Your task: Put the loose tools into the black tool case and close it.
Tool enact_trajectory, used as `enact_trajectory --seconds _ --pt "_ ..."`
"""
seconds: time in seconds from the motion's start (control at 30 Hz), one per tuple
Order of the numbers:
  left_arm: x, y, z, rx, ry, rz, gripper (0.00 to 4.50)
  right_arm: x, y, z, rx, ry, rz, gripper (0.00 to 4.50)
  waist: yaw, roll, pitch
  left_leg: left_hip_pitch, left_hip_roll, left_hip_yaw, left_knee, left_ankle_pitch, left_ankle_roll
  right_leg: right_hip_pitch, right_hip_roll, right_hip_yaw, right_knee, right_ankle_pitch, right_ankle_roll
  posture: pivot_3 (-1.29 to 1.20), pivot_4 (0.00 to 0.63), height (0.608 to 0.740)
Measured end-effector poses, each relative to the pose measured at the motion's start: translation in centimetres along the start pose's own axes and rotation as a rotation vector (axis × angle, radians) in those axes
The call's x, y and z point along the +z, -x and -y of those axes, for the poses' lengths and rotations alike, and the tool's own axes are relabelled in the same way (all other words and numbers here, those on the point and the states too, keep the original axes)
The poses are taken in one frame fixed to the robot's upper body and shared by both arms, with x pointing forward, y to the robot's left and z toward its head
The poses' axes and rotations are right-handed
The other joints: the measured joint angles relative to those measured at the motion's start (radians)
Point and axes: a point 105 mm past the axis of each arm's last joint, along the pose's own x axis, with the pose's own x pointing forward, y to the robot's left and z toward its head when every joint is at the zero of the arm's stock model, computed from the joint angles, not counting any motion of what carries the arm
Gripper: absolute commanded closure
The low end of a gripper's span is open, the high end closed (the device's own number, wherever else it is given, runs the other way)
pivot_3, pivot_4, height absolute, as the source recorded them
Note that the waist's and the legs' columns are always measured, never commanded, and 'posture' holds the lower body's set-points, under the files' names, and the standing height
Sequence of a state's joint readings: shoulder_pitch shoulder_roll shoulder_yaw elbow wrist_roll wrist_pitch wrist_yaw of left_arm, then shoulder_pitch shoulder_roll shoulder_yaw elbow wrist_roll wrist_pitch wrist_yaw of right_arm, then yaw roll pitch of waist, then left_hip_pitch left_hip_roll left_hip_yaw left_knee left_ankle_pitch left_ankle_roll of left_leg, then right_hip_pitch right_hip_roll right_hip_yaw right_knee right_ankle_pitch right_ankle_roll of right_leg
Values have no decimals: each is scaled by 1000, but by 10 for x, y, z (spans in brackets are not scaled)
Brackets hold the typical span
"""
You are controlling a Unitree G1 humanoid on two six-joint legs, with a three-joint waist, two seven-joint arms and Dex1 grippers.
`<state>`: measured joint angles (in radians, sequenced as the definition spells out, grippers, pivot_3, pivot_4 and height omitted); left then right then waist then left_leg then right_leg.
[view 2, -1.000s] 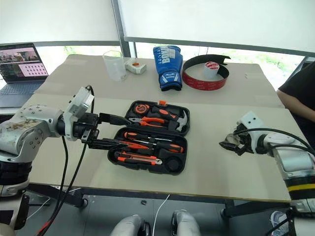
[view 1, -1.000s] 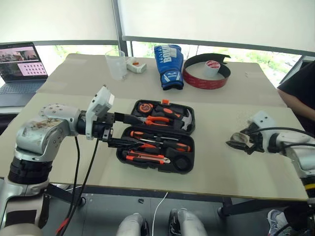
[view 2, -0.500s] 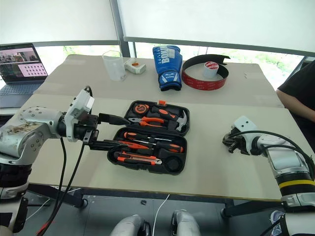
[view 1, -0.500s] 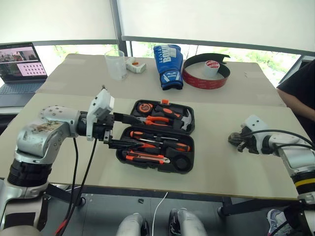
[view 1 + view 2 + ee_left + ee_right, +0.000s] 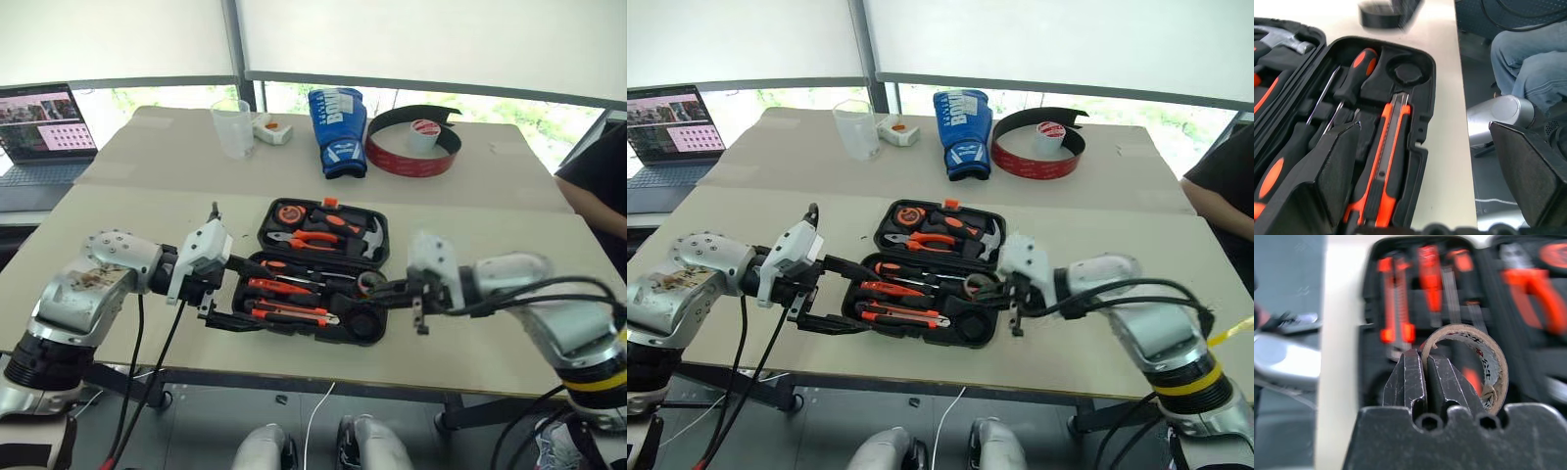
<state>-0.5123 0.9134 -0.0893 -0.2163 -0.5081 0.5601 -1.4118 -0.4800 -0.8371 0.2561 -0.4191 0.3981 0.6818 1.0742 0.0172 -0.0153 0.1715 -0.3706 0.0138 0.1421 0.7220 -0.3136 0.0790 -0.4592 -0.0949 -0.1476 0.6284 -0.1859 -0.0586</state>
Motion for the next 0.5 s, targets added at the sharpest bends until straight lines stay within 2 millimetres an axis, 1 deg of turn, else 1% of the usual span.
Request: enact_trajectory --seconds 0.23,0.27,0.33,0.43,0.5 --pt "1 1 0 4 -14 -5 0 -16 -7 -10 27 -18 -50 4484 -4 0 0 0 0 0 0 0 0 0 1 0 0 0 0 0 150 727" --pt "1 1 0 5 -15 -7 0 -18 -9 -11 29 -27 -47 3880 -5 0 0 0 0 0 0 0 0 0 1 0 0 0 0 0 150 727" --pt "1 2 0 10 -15 -11 0 -21 -12 -15 37 -45 -41 3383 -6 0 0 1 0 0 0 0 0 0 1 0 1 0 0 0 150 727" --pt "1 2 0 14 -16 -12 0 -24 -13 -18 47 -56 -43 2253 -6 0 0 1 0 0 0 0 0 0 1 0 1 0 0 0 150 727" --pt "1 2 -1 15 -17 -13 0 -24 -14 -22 55 -57 -41 1588 -5 0 0 1 0 0 -1 0 0 0 1 0 1 0 0 0 150 727"
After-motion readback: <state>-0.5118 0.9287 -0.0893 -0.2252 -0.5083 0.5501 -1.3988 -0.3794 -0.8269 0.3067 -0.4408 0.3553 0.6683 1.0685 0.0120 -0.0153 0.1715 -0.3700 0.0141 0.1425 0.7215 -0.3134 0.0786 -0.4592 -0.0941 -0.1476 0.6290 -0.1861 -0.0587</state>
